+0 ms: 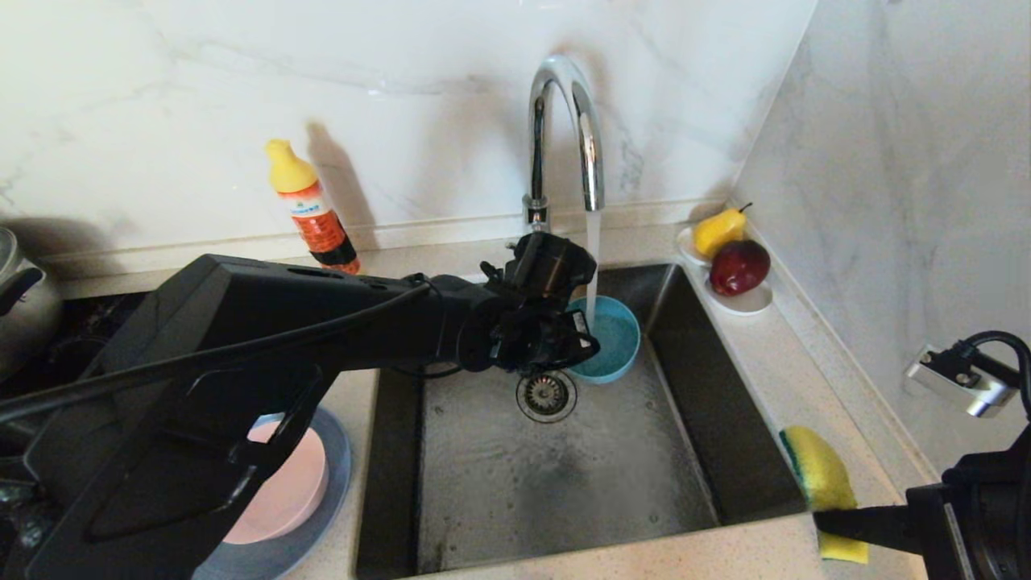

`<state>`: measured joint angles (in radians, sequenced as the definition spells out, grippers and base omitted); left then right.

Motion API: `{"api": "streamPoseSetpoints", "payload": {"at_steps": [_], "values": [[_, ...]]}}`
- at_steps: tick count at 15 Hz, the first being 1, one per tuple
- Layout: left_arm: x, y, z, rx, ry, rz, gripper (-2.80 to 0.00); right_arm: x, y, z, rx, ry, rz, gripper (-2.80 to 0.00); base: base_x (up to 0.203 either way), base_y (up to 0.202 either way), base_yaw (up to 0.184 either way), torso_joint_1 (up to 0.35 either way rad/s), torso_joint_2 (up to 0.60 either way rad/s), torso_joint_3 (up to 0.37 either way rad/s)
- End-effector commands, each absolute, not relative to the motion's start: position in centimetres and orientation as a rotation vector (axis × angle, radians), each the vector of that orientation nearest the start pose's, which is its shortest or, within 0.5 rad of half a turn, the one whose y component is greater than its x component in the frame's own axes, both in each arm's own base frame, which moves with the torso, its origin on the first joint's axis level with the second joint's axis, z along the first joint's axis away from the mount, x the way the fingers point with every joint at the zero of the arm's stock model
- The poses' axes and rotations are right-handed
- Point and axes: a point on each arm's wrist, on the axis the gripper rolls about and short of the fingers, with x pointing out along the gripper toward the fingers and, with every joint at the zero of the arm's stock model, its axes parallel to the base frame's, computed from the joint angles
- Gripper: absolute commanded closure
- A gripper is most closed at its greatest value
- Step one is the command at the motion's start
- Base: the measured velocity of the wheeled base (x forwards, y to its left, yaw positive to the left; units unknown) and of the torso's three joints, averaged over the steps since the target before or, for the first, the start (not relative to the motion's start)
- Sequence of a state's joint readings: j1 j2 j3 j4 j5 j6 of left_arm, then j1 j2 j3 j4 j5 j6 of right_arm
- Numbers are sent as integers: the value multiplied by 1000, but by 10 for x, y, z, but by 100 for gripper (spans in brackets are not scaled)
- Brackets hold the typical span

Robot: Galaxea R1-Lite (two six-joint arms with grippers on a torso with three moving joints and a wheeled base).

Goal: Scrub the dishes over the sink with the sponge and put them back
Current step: Wash the bowl

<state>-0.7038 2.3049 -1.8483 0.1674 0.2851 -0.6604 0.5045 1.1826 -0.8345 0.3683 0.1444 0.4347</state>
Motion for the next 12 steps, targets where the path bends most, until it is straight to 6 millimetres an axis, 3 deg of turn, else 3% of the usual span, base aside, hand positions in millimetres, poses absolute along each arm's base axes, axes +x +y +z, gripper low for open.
{"api": "streamPoseSetpoints", "payload": {"at_steps": [1, 9, 12], "values": [[363, -300, 156, -341, 657, -200, 0, 133, 77, 222, 274, 836, 453, 0, 0, 0, 0, 0, 0, 0], [348, -284, 153, -262, 667, -98, 0, 133, 77, 220, 277, 826, 458, 0, 0, 0, 0, 0, 0, 0], [334, -262, 178, -253, 564, -75, 0, 133, 77, 220, 278, 829, 462, 0, 0, 0, 0, 0, 0, 0]]}}
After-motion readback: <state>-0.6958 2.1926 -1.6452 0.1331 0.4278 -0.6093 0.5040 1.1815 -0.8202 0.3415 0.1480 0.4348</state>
